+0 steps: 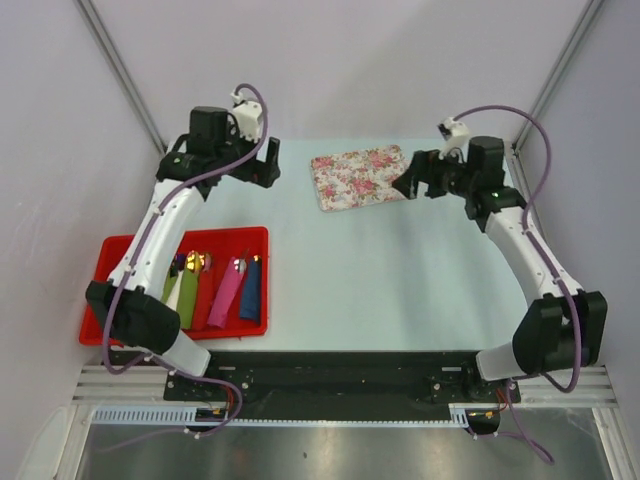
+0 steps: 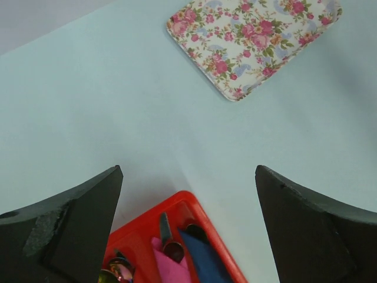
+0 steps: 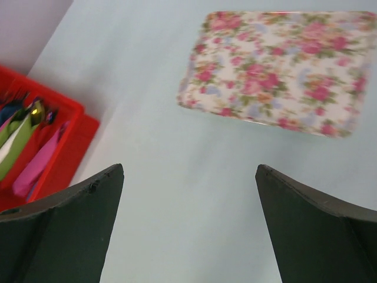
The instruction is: Place the utensils on the paper napkin and roll it up
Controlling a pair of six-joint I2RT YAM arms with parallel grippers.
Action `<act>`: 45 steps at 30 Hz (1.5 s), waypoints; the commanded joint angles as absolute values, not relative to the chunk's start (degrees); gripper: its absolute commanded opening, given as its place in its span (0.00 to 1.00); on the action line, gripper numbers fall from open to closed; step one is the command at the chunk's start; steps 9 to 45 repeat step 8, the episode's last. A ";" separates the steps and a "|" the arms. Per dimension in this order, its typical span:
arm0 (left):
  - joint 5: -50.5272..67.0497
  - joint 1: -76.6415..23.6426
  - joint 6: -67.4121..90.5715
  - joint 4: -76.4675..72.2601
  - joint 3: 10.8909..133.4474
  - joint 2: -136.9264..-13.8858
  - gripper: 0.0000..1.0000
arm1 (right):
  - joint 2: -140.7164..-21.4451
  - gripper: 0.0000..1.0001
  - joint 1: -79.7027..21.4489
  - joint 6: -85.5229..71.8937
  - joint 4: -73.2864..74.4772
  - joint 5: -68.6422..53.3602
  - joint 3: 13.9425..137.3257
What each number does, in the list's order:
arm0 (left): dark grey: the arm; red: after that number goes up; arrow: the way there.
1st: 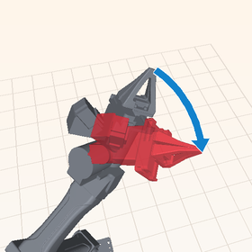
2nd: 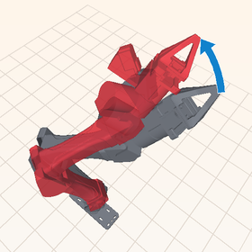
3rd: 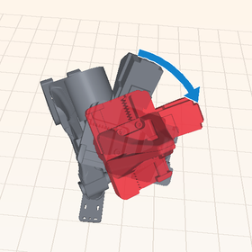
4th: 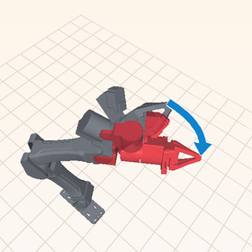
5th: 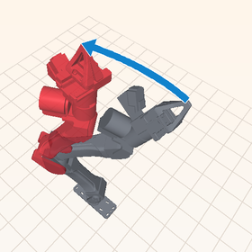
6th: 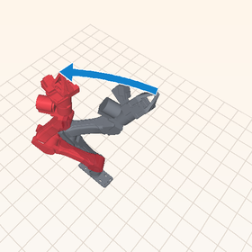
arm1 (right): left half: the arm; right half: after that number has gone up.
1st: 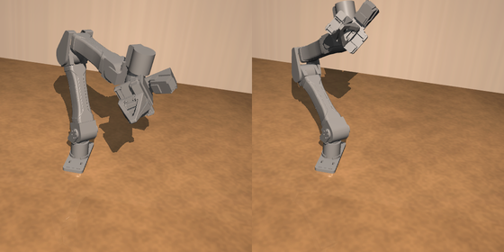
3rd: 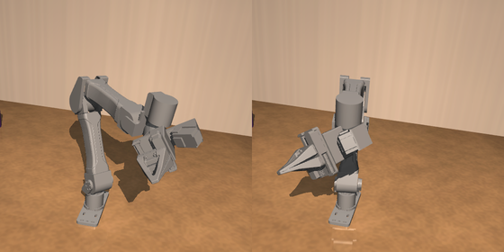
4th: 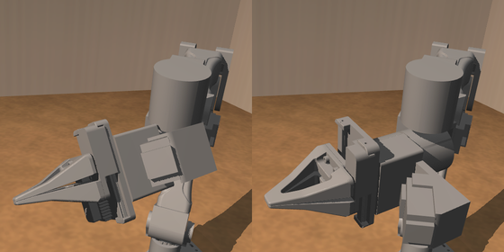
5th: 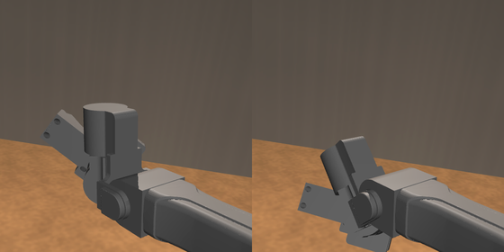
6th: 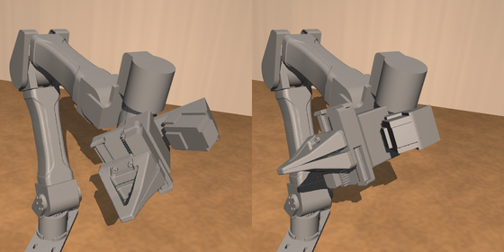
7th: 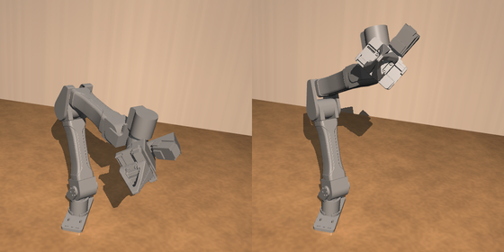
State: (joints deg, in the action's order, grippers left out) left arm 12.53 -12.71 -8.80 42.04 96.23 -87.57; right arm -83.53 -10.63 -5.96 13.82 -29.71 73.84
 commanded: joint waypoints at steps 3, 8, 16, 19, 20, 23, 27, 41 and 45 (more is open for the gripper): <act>6.94 -16.96 2.01 37.28 93.62 -91.93 1.00 | -74.80 1.00 -2.03 -5.36 10.46 -27.51 62.42; 8.26 -16.87 6.59 36.04 90.97 -92.46 1.00 | -69.79 1.00 -0.44 -4.31 10.99 -27.51 57.39; 8.26 -16.87 6.59 36.04 90.97 -92.46 1.00 | -69.79 1.00 -0.44 -4.31 10.99 -27.51 57.39; 8.26 -16.87 6.59 36.04 90.97 -92.46 1.00 | -69.79 1.00 -0.44 -4.31 10.99 -27.51 57.39; 8.26 -16.87 6.59 36.04 90.97 -92.46 1.00 | -69.79 1.00 -0.44 -4.31 10.99 -27.51 57.39; 8.26 -16.87 6.59 36.04 90.97 -92.46 1.00 | -69.79 1.00 -0.44 -4.31 10.99 -27.51 57.39; 8.26 -16.87 6.59 36.04 90.97 -92.46 1.00 | -69.79 1.00 -0.44 -4.31 10.99 -27.51 57.39; 8.26 -16.87 6.59 36.04 90.97 -92.46 1.00 | -69.79 1.00 -0.44 -4.31 10.99 -27.51 57.39; 8.26 -16.87 6.59 36.04 90.97 -92.46 1.00 | -69.79 1.00 -0.44 -4.31 10.99 -27.51 57.39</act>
